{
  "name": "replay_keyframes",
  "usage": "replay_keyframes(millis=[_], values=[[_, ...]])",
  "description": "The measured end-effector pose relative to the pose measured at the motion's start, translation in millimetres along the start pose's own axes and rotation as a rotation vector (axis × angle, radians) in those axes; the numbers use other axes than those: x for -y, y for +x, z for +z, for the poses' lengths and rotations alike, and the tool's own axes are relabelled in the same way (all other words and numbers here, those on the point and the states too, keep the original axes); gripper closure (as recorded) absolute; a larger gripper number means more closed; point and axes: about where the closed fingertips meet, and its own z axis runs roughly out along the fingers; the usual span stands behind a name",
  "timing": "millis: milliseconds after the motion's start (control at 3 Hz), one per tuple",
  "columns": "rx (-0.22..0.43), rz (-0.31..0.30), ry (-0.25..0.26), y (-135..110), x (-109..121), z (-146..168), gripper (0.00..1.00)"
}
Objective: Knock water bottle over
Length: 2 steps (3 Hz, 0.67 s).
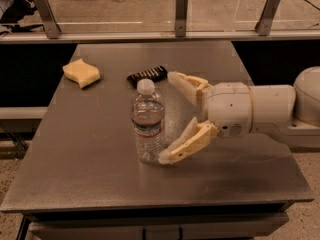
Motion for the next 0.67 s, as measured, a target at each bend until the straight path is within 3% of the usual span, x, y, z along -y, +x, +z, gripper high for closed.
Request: replay_keyframes(millis=[667], values=[[0.136,-0.040,-0.063,6.4,4.8,44.8,0.00]])
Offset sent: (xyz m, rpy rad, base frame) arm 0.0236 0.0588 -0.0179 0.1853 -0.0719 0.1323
